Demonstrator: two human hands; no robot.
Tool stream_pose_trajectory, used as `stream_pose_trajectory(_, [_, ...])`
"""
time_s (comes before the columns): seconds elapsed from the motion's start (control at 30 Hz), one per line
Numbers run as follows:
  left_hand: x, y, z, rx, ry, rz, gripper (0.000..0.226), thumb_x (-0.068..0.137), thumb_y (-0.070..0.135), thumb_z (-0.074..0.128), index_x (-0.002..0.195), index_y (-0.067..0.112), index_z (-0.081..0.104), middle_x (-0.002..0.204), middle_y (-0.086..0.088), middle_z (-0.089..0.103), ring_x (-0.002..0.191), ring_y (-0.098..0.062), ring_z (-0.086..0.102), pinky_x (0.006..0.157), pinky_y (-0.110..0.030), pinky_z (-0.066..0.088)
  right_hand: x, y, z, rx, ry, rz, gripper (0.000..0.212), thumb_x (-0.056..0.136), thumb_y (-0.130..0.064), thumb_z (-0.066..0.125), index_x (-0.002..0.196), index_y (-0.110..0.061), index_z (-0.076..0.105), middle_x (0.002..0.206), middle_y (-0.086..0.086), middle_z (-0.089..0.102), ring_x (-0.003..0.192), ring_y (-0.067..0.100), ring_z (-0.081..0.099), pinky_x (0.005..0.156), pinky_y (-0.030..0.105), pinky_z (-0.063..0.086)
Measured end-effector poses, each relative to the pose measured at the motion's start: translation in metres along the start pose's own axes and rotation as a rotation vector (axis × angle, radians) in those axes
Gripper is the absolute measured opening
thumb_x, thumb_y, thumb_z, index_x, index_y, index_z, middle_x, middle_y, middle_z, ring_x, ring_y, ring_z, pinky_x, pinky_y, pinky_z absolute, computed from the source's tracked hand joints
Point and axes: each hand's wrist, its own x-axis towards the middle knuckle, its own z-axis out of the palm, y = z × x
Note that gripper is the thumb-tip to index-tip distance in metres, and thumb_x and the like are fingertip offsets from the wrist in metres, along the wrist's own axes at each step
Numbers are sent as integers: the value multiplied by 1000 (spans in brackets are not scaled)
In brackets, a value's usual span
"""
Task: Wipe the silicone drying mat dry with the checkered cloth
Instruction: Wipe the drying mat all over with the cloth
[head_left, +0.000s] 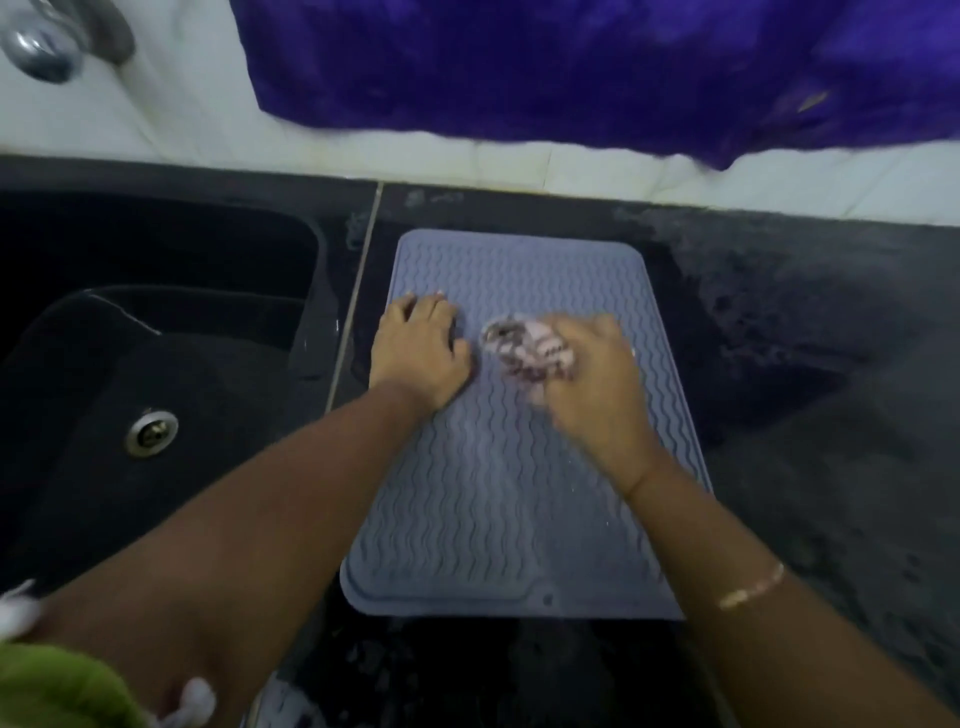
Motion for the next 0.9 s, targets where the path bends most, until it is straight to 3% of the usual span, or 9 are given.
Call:
stream_pose_trajectory(0.07, [3, 1, 3, 46, 57, 7, 45, 89, 36, 42, 125, 11, 50, 135, -9, 49, 125, -32, 35, 106, -42, 30, 52, 4, 0, -59, 134, 28, 35, 72, -26, 56, 105, -20, 66, 105, 14, 59, 96, 30, 52, 80, 38, 50])
stream_pose_trajectory(0.17, [3, 0, 6, 70, 80, 52, 57, 86, 41, 25, 130, 11, 46, 136, -9, 48, 125, -30, 38, 109, -44, 28, 115, 12, 12, -212, 151, 64, 34, 81, -14, 58, 114, -23, 62, 116, 14, 48, 102, 35, 52, 88, 40, 48])
stream_pose_trajectory(0.3, [7, -3, 10, 84, -31, 70, 53, 98, 35, 20, 150, 25, 15, 159, -2, 12, 146, -24, 5, 119, -43, 1, 165, 26, 40, -421, -29, 114, 41, 87, -15, 56, 126, -27, 54, 126, 12, 44, 113, 34, 46, 93, 46, 43])
stream_pose_trajectory(0.47, [8, -1, 10, 75, -62, 35, 60, 92, 39, 8, 150, 26, 12, 159, -1, 5, 147, -24, -1, 119, -41, -5, 131, 11, 47, -549, -83, 67, 33, 90, -18, 51, 123, -22, 55, 129, 13, 46, 114, 36, 47, 95, 48, 38])
stream_pose_trajectory(0.6, [9, 0, 8, 88, -74, 36, 62, 90, 39, 8, 150, 23, 13, 159, -2, 5, 147, -24, -1, 119, -41, -5, 71, 7, 48, -577, -41, -21, 35, 90, -19, 51, 126, -20, 52, 128, 12, 45, 112, 34, 47, 89, 46, 44])
stream_pose_trajectory(0.9, [11, -1, 8, 77, -67, 43, 60, 92, 40, 10, 150, 26, 13, 159, -2, 6, 147, -23, -1, 118, -39, -7, 179, 15, 68, -675, -40, 53, 36, 89, -8, 51, 123, -19, 55, 128, 16, 44, 116, 38, 42, 89, 48, 41])
